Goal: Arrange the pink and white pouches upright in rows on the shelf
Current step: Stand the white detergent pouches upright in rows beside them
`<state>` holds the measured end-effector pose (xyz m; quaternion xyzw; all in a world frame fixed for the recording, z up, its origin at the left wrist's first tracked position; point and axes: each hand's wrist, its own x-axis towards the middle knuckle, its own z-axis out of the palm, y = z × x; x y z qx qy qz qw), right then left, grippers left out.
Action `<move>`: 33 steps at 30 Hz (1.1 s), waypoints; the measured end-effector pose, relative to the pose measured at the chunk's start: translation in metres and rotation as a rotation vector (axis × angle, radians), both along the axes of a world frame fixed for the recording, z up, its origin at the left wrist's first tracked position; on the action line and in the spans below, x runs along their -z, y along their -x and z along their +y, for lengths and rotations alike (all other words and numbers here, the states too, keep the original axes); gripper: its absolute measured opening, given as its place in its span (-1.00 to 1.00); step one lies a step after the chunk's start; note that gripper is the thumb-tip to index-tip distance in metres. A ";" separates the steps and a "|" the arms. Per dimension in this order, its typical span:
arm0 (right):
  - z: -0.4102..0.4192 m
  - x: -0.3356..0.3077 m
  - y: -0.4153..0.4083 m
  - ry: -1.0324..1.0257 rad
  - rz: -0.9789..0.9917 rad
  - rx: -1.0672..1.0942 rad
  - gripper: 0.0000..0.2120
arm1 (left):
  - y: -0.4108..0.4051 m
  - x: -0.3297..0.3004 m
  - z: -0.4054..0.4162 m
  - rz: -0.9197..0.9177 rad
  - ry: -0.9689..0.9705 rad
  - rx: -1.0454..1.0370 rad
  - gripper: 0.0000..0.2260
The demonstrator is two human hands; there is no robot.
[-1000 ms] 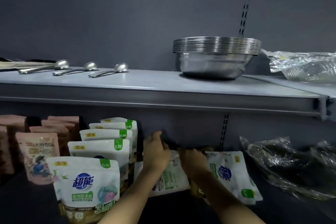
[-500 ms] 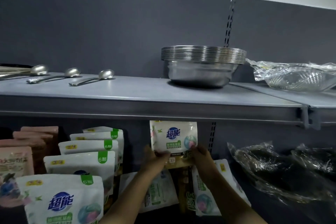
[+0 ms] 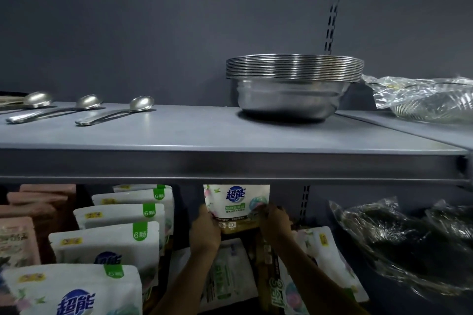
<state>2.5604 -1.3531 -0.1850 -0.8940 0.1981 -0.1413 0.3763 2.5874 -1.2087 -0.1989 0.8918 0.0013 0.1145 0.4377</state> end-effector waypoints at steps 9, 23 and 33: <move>-0.002 0.009 -0.006 -0.037 0.109 -0.032 -0.65 | -0.006 0.025 -0.007 0.138 0.024 0.066 -0.78; 0.001 0.004 -0.002 0.071 0.150 0.035 -0.66 | -0.001 0.033 -0.004 0.229 -0.018 0.069 -0.73; -0.001 0.008 0.000 0.019 0.153 -0.037 -0.60 | 0.002 0.029 -0.003 0.175 0.051 0.031 -0.77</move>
